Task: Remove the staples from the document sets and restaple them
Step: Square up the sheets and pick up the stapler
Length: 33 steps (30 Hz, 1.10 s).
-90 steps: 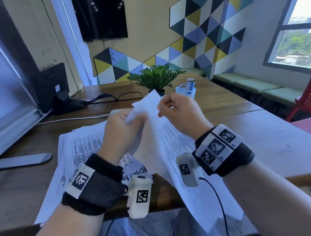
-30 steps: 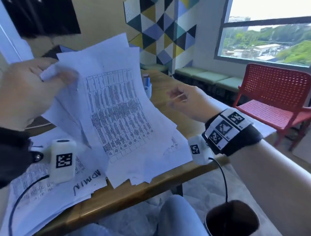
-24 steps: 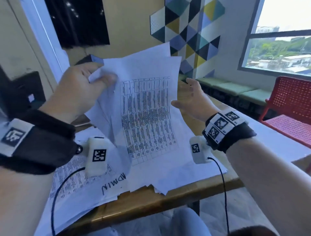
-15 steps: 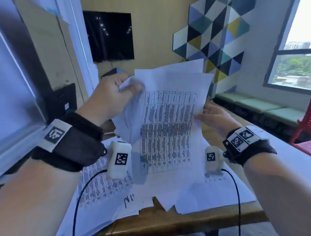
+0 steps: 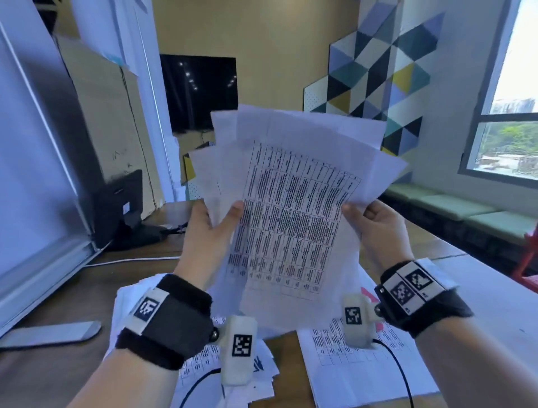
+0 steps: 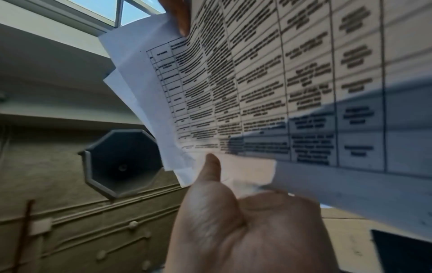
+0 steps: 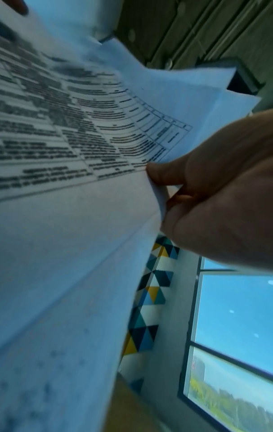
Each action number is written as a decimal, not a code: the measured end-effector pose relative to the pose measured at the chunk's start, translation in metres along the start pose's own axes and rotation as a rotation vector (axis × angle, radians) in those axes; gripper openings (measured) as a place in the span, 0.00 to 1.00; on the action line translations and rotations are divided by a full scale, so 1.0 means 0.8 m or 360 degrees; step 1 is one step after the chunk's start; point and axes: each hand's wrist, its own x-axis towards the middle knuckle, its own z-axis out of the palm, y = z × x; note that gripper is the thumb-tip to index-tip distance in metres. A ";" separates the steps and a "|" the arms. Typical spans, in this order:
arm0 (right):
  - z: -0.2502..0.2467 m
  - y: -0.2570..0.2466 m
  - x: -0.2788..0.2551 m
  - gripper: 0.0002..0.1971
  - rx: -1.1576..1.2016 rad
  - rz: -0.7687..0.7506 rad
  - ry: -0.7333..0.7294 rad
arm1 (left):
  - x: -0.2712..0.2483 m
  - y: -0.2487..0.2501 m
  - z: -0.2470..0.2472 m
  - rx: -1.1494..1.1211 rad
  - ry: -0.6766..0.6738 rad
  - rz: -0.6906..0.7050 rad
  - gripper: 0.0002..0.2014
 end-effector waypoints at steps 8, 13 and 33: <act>0.022 -0.021 0.002 0.18 -0.0298 -0.0270 -0.0007 | 0.024 0.017 -0.011 0.0130 0.0015 0.0170 0.16; 0.038 -0.024 0.001 0.12 -0.0342 -0.0238 -0.0142 | 0.018 0.019 -0.007 0.0110 -0.0145 0.0169 0.17; 0.058 -0.011 -0.015 0.09 -0.0616 -0.0341 -0.0006 | 0.005 -0.022 -0.005 0.0147 0.0157 0.0003 0.08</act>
